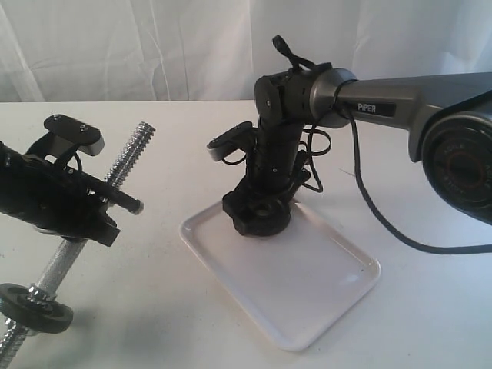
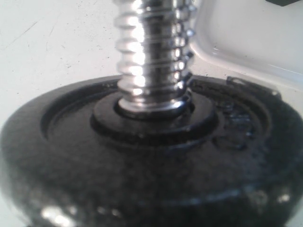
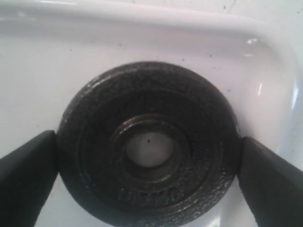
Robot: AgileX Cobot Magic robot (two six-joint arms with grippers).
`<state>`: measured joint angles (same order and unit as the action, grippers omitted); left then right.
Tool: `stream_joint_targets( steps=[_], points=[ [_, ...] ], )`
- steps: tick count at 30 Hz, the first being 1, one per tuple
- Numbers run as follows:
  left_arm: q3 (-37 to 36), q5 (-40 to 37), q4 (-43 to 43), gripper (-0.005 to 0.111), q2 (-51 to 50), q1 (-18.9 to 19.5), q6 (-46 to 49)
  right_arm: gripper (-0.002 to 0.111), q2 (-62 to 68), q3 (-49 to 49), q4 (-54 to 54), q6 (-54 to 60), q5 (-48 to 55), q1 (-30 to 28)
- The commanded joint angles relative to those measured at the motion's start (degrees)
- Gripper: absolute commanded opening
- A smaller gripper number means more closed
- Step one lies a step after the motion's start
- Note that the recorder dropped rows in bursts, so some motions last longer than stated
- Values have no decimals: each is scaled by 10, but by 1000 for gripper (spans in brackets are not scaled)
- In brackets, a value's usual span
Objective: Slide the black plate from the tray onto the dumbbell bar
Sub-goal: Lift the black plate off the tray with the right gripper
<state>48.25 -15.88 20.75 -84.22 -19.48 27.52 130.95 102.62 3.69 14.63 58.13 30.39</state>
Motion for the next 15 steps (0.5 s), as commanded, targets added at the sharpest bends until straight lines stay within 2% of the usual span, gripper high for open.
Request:
stream_joint_targets(
  steps=[1, 6, 11, 15],
  points=[
    [16, 51, 19, 0, 29, -1, -2, 0, -16, 10, 109, 24, 71, -13],
    [16, 40, 17, 0, 29, -1, 23, 0, -59, 21, 182, 53, 118, -47],
    [16, 38, 17, 0, 29, -1, 41, 0, -109, 21, 249, 84, 118, -103],
    [16, 28, 17, 0, 29, -1, 41, 0, -144, 19, 346, 109, 118, -146]
  ],
)
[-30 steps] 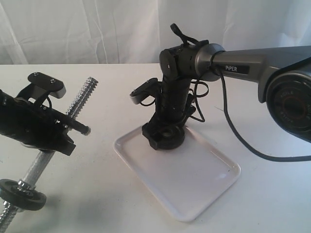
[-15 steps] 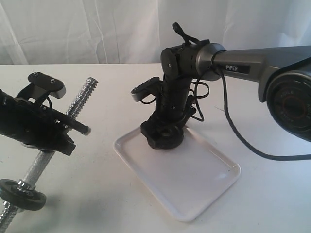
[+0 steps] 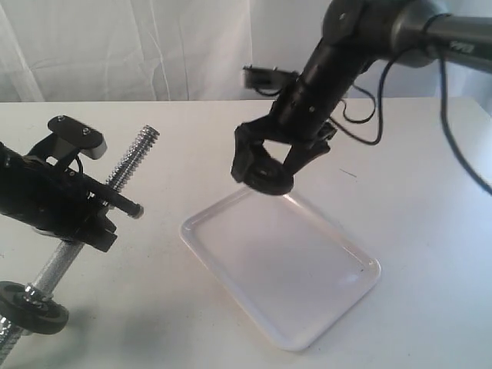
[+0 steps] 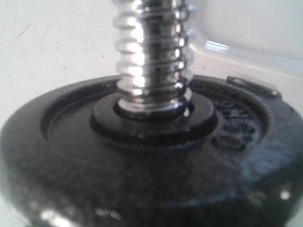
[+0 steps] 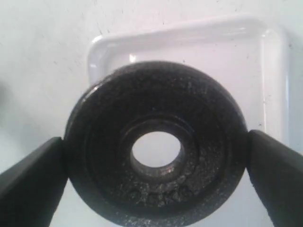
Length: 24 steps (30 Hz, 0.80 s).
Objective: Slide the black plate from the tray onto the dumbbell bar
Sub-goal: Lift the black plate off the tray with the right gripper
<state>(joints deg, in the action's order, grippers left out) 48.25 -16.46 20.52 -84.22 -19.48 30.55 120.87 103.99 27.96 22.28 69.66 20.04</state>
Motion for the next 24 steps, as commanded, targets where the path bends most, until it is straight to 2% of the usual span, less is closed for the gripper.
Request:
stream_joint_targets(
  steps=[1, 4, 17, 24],
  points=[
    [16, 31, 19, 0, 29, -1, 12, 0, -48, 6, 125, 37, 3, -48],
    [16, 30, 19, 0, 29, -1, 12, 0, -64, 6, 179, 47, 3, -55],
    [16, 16, 41, 0, 29, -6, 56, 0, -73, 3, 277, 56, 3, -51],
    [16, 17, 44, 0, 29, -6, 59, 0, -73, -41, 316, 79, 3, -38]
  ],
)
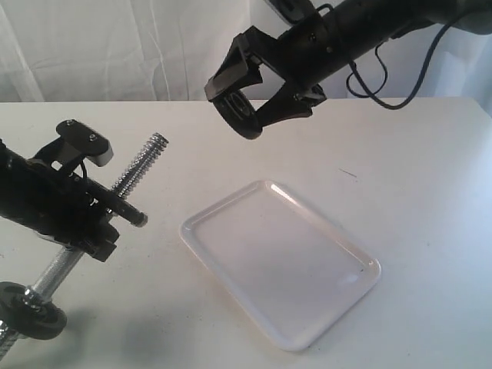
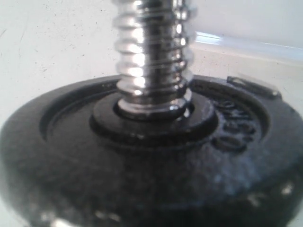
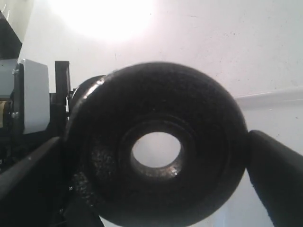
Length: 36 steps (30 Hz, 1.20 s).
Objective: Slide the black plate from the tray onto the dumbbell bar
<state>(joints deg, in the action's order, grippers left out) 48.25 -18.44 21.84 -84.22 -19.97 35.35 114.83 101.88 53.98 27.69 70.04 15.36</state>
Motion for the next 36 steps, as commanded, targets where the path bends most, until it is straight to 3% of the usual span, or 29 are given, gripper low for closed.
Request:
stream_joint_targets(
  steps=[1, 5, 8, 13, 23, 36],
  points=[
    [16, 37, 35, 0, 29, -1, 11, 0, -12, -25, 65, 28, -1, 10],
    [16, 25, 121, 0, 29, -1, 98, 0, -12, -33, 92, 36, -1, 14],
    [16, 2, 286, 0, 29, -1, 265, 0, -12, -33, 92, 36, -1, 14],
    [16, -36, 378, 0, 29, -1, 367, 0, -12, -33, 90, 36, -1, 18],
    [16, -35, 381, 0, 29, -1, 381, 0, -12, -33, 83, 31, -1, 61],
    [16, 3, 381, 0, 29, -1, 381, 0, -23, -33, 81, 30, -1, 63]
  ],
)
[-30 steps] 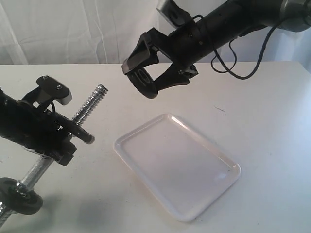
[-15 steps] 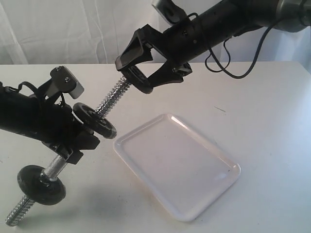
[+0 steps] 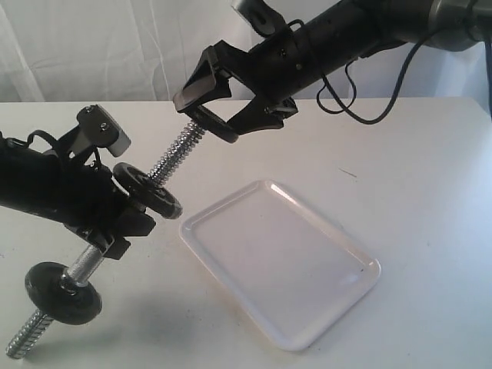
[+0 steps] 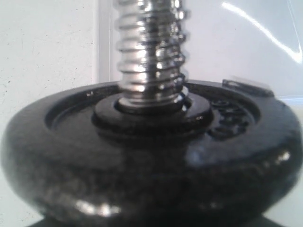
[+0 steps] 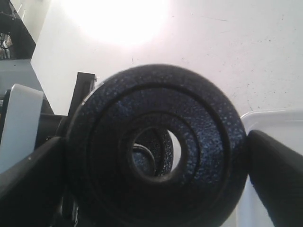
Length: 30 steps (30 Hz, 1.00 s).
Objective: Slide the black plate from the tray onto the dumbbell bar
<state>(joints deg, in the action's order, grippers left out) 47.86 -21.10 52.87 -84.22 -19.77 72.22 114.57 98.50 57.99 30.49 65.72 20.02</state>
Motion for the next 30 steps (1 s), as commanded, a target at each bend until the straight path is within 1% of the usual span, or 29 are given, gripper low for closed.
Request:
stream_joint_targets(
  steps=[1, 14, 30],
  points=[
    [20, 31, 71, 0, 29, -3, 13, 0, -24, 1, 41, 2, 42, 17],
    [20, 36, 72, 0, 29, -3, 13, 0, -34, 1, 36, 2, 42, 17],
    [20, 18, 88, 0, 29, -3, 23, 0, 10, 1, 36, 27, 42, 17]
  ],
)
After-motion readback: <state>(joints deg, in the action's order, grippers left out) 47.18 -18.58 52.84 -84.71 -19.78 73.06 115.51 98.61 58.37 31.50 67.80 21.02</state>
